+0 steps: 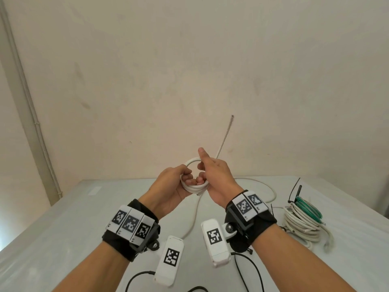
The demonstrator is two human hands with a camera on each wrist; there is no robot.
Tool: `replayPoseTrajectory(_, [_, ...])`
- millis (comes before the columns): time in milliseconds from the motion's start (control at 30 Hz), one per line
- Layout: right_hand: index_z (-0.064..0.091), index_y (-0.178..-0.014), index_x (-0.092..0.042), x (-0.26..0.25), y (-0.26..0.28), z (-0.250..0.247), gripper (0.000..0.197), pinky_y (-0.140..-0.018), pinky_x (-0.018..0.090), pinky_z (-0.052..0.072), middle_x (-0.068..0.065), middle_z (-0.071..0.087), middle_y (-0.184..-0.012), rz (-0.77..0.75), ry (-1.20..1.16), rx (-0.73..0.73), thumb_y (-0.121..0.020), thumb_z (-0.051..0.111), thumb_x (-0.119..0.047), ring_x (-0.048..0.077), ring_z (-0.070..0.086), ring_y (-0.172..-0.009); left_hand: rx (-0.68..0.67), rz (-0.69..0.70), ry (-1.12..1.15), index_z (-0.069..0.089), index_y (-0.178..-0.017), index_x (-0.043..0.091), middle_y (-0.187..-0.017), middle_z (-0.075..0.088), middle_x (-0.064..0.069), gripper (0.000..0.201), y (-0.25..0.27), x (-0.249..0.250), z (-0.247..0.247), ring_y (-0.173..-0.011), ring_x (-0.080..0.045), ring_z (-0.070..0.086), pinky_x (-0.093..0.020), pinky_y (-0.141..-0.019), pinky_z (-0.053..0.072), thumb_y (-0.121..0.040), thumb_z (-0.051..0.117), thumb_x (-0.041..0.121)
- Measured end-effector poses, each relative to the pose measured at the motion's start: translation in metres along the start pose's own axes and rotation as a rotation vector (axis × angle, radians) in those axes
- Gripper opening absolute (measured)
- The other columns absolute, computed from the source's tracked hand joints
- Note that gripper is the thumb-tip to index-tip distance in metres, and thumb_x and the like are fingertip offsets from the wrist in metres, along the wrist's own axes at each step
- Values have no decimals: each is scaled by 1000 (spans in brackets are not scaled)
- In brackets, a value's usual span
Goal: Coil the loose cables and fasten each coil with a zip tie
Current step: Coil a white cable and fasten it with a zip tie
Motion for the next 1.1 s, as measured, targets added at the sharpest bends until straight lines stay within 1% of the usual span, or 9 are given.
replayPoseTrajectory(167, [55, -89, -13, -2, -3, -7, 34, -42, 20, 33, 6, 48, -86, 13, -59, -53, -100, 65, -44, 11, 34, -50, 36, 10, -453, 67, -93, 5, -88, 69, -10, 14, -2, 4, -23, -87, -24, 68, -43, -96, 57, -95, 69, 19])
replayPoseTrajectory(300, [52, -76, -19, -15, -10, -22, 38, -45, 22, 29, -3, 43, -66, -36, 393, -178, -101, 61, -46, 9, 31, -48, 127, 190, -689, 60, -128, 20, -122, 68, -1, 77, 4, 20, -36, -113, -14, 66, -38, -101, 53, -68, 86, 61])
replayPoseTrajectory(367, [49, -72, -21, -15, -7, -21, 41, -45, 22, 28, -5, 42, -61, 14, 612, -312, -101, 62, -47, 10, 30, -47, 157, 300, -726, 55, -132, 25, -117, 66, 1, 76, 0, 31, -30, -105, -12, 66, -36, -94, 55, -73, 83, 65])
replayPoseTrajectory(533, [43, -69, -24, -11, 4, -10, 43, -45, 21, 22, -5, 34, -62, 113, 660, -547, -101, 62, -47, 10, 24, -51, 15, 138, -437, 71, -122, 14, -70, 47, 2, 34, -23, 42, -24, -59, -11, 45, -25, -59, 46, -106, 55, 40])
replayPoseTrajectory(633, [51, -85, -20, -14, 3, -12, 33, -46, 20, 20, -5, 31, -68, 64, 442, -475, -101, 61, -47, 10, 22, -55, 36, 148, -249, 70, -104, 0, -69, 49, -3, 36, -31, 36, -31, -56, -12, 48, -25, -58, 52, -110, 47, 27])
replayPoseTrajectory(800, [48, -77, -19, -10, -1, -21, 39, -44, 20, 24, -5, 33, -64, -67, 345, -314, -102, 60, -48, 9, 24, -51, 8, 160, -45, 66, -95, 1, -74, 55, -10, 32, -27, 31, -35, -61, -16, 58, -29, -64, 59, -109, 49, 25])
replayPoseTrajectory(933, [60, -114, -26, 2, -6, -26, 28, -44, 22, 30, -3, 41, -64, -129, 403, -194, -100, 61, -51, 9, 32, -49, -186, 153, -134, 72, -110, 2, -91, 65, -11, 33, -15, 36, -33, -80, -20, 66, -31, -74, 59, -101, 62, 33])
replayPoseTrajectory(1033, [59, -88, -10, 4, -15, -33, 45, -44, 23, 29, -2, 39, -62, -114, 417, -111, -101, 58, -53, 11, 30, -48, -436, 104, -288, 62, -136, 2, -118, 67, -14, 72, -7, 38, -40, -102, -21, 65, -33, -85, 55, -80, 87, 39])
replayPoseTrajectory(1100, [55, -77, -10, 4, -19, -35, 49, -44, 24, 26, -2, 34, -58, -112, 407, -74, -102, 56, -53, 12, 27, -47, -531, 73, -312, 51, -148, 1, -135, 60, -17, 98, -4, 36, -48, -113, -22, 60, -35, -91, 52, -71, 93, 44])
Point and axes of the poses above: each hand's wrist, its own y-axis away from the middle knuckle, its own z-axis out of the palm, x = y × z, the point moved 2 cm from there along -y, towards the middle knuckle
